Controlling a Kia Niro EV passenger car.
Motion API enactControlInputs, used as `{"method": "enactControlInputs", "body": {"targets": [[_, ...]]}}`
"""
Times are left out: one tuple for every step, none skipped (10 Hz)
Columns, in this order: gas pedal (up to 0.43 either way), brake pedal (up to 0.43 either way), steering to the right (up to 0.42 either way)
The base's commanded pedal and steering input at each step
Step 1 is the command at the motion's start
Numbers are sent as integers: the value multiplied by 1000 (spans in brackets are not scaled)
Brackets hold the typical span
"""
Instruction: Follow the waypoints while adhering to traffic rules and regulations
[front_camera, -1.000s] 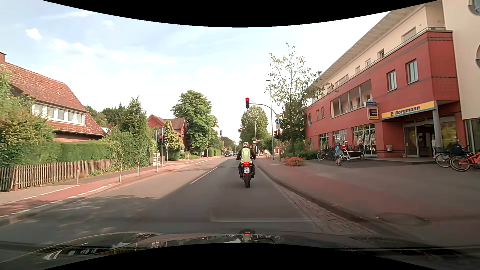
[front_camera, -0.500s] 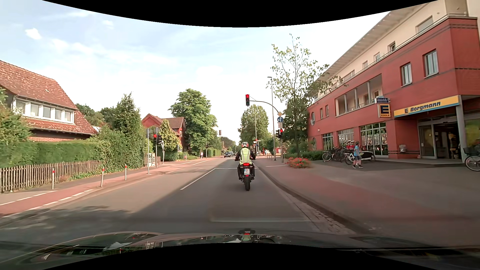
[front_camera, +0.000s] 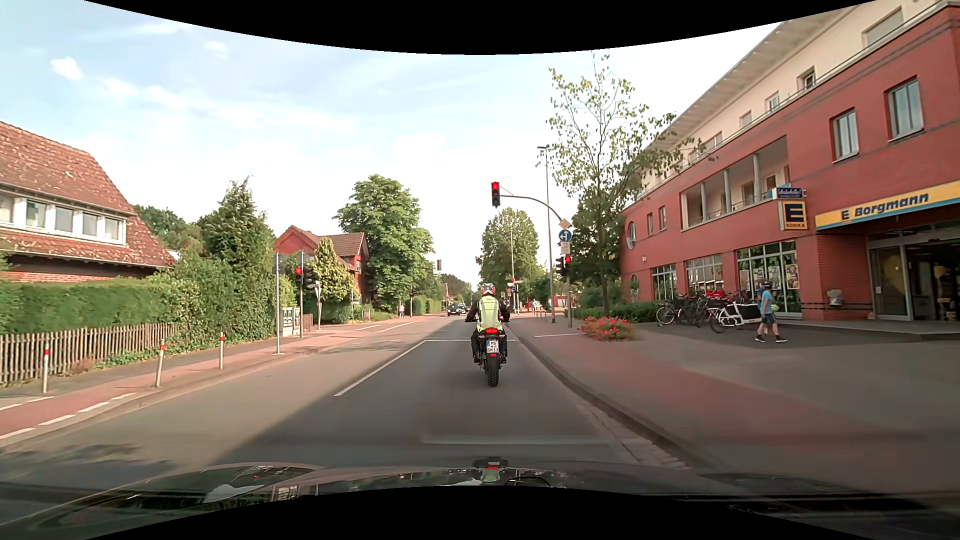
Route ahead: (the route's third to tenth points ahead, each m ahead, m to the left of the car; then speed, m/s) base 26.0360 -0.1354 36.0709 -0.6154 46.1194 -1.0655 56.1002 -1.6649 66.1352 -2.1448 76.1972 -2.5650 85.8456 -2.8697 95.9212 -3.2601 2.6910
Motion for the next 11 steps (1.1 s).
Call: {"method": "enactControlInputs", "body": {"targets": [[0,110,-3],[0,128,-3],[0,146,-4],[0,159,-4],[0,159,-4],[0,159,-4],[0,152,-4],[0,134,-4],[0,128,-4],[0,128,-4],[0,128,-5]]}}
